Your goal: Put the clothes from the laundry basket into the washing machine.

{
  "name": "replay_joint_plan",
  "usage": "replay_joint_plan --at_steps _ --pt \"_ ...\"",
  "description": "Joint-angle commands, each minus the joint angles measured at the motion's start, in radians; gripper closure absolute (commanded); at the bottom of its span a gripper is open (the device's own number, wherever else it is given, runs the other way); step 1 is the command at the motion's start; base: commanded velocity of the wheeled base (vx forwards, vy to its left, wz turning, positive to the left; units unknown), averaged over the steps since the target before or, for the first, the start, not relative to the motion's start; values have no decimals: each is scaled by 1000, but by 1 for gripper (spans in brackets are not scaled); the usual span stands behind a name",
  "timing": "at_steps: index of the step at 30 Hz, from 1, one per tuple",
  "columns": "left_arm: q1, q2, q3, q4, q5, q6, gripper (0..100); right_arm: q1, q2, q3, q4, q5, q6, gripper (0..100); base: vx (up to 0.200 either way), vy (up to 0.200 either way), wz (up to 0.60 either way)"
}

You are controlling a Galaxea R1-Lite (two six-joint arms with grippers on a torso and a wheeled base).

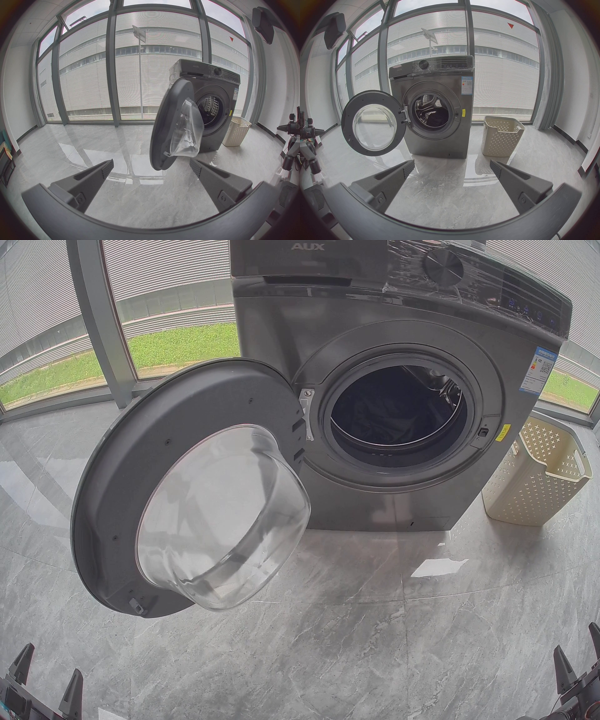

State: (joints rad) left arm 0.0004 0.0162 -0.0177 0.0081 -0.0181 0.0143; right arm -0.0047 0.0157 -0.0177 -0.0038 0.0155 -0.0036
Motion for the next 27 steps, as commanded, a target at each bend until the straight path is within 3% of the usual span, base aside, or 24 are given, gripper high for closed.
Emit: replay_joint_plan --at_steps 1,5,8,14,18,27 --pt "1 -16 16 -2 0 0 0 0 -8 16 1 0 1 0 0 0 0" --pt "1 -16 1 -30 3 -8 0 0 -10 16 -1 0 1 0 0 0 0" --pt "-2 31 -148 -51 -16 -36 0 0 -8 16 1 0 1 0 0 0 0" --pt "-62 373 -277 -66 -106 -45 0 0 -8 16 1 0 2 0 0 0 0" --pt "-89 548 -312 -158 -131 -43 0 0 -8 16 1 0 4 0 0 0 0" --pt "-96 829 -357 -329 -287 -45 0 0 -8 16 1 0 2 0 0 0 0"
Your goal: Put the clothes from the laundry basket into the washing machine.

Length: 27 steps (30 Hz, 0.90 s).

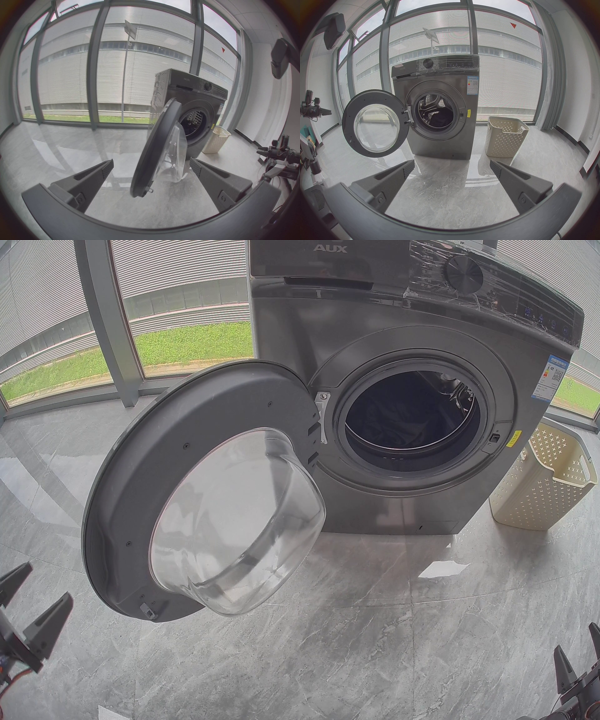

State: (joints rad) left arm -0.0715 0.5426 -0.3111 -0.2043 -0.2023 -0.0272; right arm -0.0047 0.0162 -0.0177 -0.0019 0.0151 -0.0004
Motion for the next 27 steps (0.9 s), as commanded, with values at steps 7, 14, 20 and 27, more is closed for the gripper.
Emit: replay_joint_plan --at_steps 7,14,20,27 --pt "-28 445 -80 -227 -206 0 0 0 -9 16 -1 -1 -1 0 0 0 0" --pt "-160 415 -51 -242 -264 0 0 0 -9 16 -1 -1 -3 0 0 0 0" --pt "-413 261 -28 -225 -262 -74 0 0 -9 16 -1 -1 -3 0 0 0 0" --pt "-449 244 -34 -211 -201 -146 0 0 -9 16 -3 -1 -3 0 0 0 0"
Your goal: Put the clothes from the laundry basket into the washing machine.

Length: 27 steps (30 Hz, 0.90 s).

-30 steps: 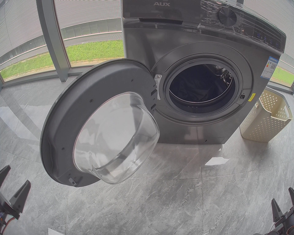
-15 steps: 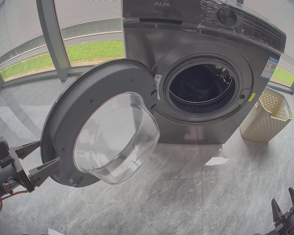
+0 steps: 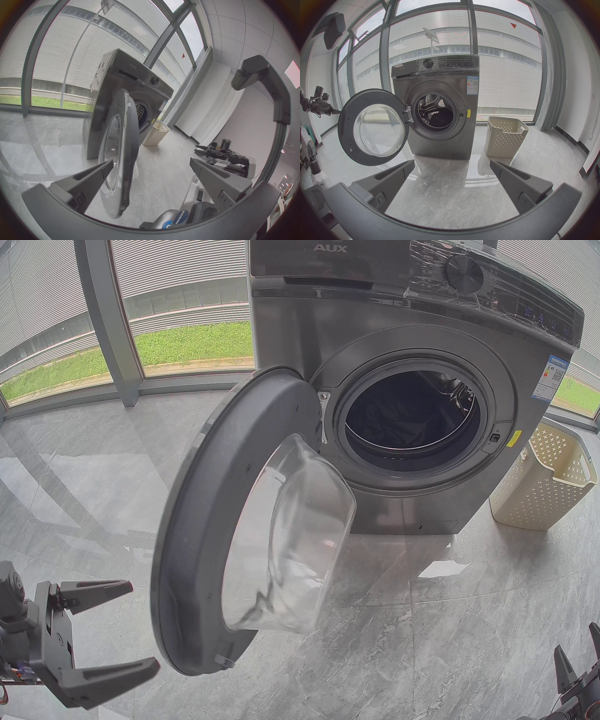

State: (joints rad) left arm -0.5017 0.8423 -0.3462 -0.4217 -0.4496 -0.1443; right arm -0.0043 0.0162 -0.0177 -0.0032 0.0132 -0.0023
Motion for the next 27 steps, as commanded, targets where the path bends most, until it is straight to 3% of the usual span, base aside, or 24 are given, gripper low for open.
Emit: replay_joint_plan --at_steps 1,3,4,8,10,14,18,22,27 --pt "5 -49 -4 6 72 -29 0 0 -9 16 0 1 -1 0 0 0 0" --pt "31 -37 -7 0 95 -28 0 0 -10 16 0 1 -1 0 0 0 0" --pt "100 -8 -20 -15 123 -23 0 0 -9 16 0 1 -1 0 0 0 0" --pt "198 37 -36 -17 123 -15 0 0 -9 16 -1 1 -1 0 0 0 0" --pt "209 73 -33 -15 126 -1 0 0 -9 16 -1 1 -2 0 0 0 0" --pt "193 179 -33 -20 131 61 0 0 -10 16 -1 1 -1 0 0 0 0" --pt "170 290 -43 -68 132 104 0 0 -10 16 -1 1 -1 0 0 0 0" --pt "121 359 -57 -155 158 98 0 0 -9 16 -1 1 -1 0 0 0 0" --pt "-12 465 -112 -224 265 92 0 0 -10 16 -1 1 -1 0 0 0 0"
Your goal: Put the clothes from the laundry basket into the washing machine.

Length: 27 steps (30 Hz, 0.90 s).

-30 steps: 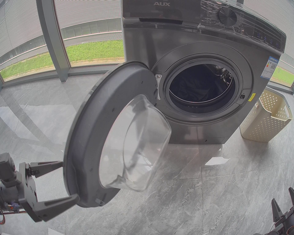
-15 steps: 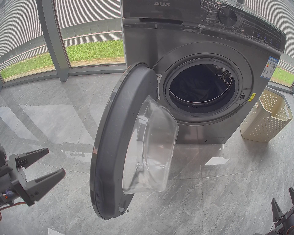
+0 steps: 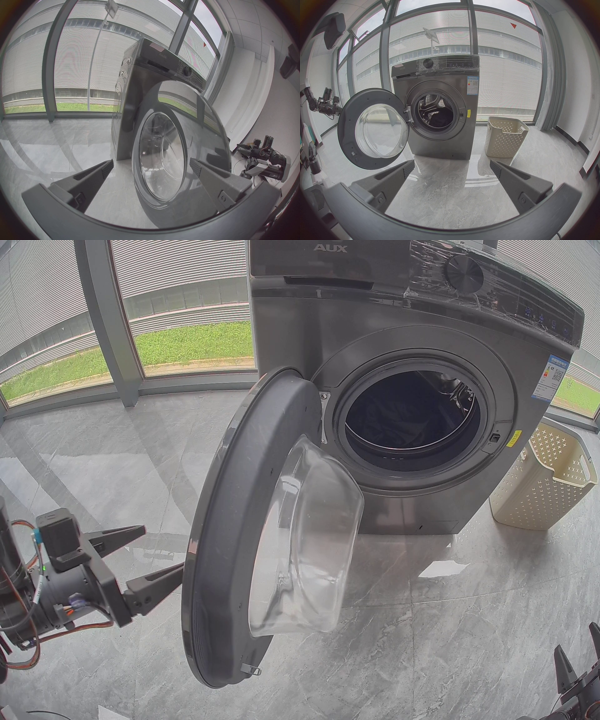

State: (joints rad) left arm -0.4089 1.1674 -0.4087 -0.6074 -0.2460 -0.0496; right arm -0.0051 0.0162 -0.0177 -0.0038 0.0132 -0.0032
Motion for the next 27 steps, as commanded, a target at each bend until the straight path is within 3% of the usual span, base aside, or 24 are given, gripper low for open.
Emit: replay_joint_plan --at_steps 1,4,8,15,19,20,24,27 --pt "-119 152 -59 -40 73 -3 0 1 -9 16 -1 1 0 0 0 0 0" --pt "-162 210 -119 -49 99 -7 0 1 -10 16 -1 2 0 0 0 0 0" --pt "-166 276 -186 -68 99 -23 0 1 -10 16 -1 2 0 0 0 0 0" --pt "-191 330 -243 -86 102 -26 0 1 -9 16 -1 2 -1 0 0 0 0" --pt "-209 411 -349 -86 128 -29 0 1 -9 16 -1 2 -1 0 0 0 0" --pt "-215 425 -367 -86 136 -36 0 1 -10 16 -1 2 -1 0 0 0 0" --pt "-249 479 -461 -75 148 -113 0 1 -9 16 -1 2 -1 0 0 0 0" --pt "-261 514 -501 -71 149 -116 0 1 -10 16 -1 2 -1 0 0 0 0"
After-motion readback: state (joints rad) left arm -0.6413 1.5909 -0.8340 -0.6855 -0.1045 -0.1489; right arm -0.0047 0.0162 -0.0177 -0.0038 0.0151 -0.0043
